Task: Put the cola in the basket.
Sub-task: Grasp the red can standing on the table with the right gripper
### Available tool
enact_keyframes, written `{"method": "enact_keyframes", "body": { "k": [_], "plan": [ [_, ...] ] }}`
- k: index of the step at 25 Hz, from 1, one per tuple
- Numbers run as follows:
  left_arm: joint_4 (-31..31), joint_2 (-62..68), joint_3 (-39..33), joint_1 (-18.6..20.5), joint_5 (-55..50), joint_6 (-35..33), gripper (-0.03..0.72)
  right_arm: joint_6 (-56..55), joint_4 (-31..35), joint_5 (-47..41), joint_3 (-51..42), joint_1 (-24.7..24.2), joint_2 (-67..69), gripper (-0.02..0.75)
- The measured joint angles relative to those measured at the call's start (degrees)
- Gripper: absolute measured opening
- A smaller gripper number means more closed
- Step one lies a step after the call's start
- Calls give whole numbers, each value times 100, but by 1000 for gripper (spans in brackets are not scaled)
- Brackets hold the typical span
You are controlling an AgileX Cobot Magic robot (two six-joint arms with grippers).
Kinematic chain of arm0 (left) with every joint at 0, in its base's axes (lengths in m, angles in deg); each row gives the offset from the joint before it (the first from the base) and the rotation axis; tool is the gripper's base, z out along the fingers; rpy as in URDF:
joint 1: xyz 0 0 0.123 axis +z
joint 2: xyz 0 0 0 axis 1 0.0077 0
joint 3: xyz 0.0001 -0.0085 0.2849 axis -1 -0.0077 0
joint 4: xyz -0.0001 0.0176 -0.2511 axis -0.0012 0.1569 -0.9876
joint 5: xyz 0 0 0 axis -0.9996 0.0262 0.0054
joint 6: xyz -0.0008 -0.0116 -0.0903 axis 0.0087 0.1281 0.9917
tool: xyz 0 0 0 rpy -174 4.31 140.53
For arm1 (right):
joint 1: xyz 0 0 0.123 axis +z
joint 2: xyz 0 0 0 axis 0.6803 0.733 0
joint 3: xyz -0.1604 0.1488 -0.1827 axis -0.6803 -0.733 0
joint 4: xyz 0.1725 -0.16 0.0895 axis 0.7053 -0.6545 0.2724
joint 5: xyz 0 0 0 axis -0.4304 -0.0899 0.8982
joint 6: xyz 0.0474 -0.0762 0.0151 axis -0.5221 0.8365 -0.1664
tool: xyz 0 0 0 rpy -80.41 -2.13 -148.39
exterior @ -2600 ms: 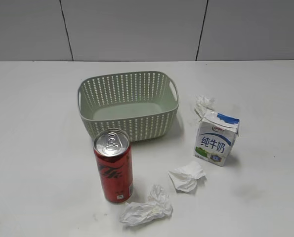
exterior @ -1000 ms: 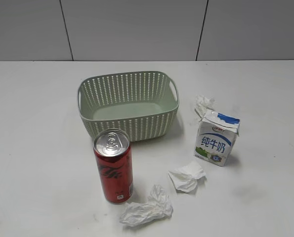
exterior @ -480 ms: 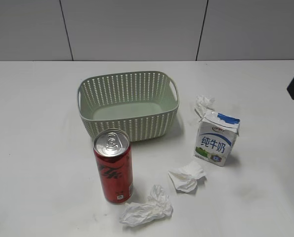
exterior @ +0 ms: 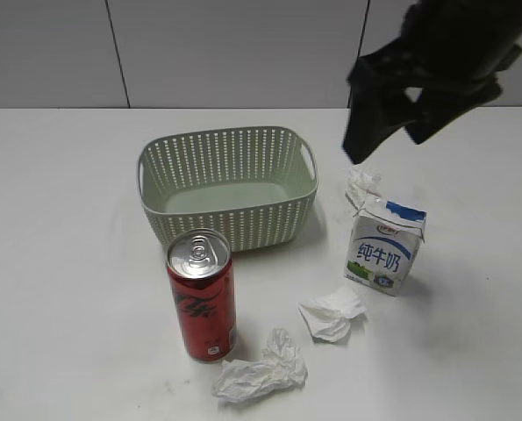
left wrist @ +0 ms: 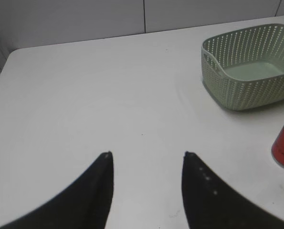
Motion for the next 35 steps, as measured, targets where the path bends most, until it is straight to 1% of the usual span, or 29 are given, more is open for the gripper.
{"method": "enact_keyframes", "body": {
  "k": [7, 10, 14, 17, 21, 25, 35],
  "plan": [
    [0, 0, 0, 0, 0, 0, 364, -390, -26, -12, 626, 1482, 693, 590],
    [0, 0, 0, 0, 0, 0, 364, -479, -57, -17, 903, 1955, 1108, 590],
    [0, 0, 0, 0, 0, 0, 364, -640, -331, -18, 1267, 2377, 1618, 589],
    [0, 0, 0, 0, 0, 0, 364, -770, -546, -23, 1386, 2478, 1931, 589],
    [0, 0, 0, 0, 0, 0, 364, -800, -673, -23, 1413, 2480, 2105, 592],
    [0, 0, 0, 0, 0, 0, 364, -793, -611, -28, 1426, 2480, 2110, 612],
    [0, 0, 0, 0, 0, 0, 364, -800, -346, -33, 1430, 2480, 2451, 614]
  ]
}}
